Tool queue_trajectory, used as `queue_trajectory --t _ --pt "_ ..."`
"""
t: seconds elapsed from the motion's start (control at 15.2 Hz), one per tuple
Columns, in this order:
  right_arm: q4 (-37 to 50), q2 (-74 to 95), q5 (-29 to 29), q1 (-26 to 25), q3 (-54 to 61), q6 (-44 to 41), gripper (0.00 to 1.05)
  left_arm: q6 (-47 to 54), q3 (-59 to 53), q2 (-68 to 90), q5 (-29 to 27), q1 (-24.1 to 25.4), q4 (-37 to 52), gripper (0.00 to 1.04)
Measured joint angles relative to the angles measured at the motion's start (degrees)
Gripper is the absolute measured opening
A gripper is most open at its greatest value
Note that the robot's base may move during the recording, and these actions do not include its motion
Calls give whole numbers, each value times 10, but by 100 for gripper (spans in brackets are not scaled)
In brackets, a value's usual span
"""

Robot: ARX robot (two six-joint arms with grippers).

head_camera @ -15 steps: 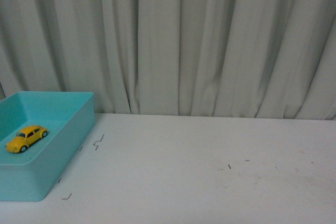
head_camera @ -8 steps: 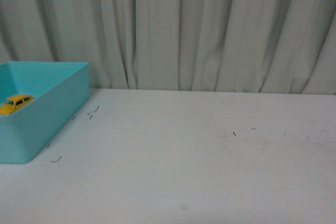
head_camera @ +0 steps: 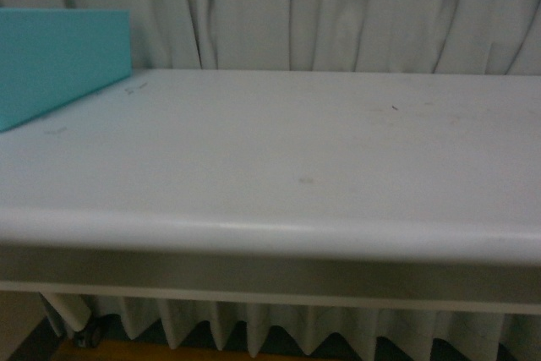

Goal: Wind up and store yellow beetle toy

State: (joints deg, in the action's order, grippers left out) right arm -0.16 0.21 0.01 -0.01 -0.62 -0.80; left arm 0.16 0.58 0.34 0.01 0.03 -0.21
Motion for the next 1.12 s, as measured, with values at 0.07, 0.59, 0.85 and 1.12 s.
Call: queue_trajectory --t 0.07,0.59,0.85,1.12 --pt "0 0 0 0 0 0 98 0 0 0 -1 0 0 98" --pt "-2 0 0 0 0 1 98 0 0 0 0 0 -2 98" --pt "-1 0 0 0 0 2 98 0 0 0 0 0 -1 98" --pt "-1 0 0 0 0 2 98 0 0 0 0 0 0 98"
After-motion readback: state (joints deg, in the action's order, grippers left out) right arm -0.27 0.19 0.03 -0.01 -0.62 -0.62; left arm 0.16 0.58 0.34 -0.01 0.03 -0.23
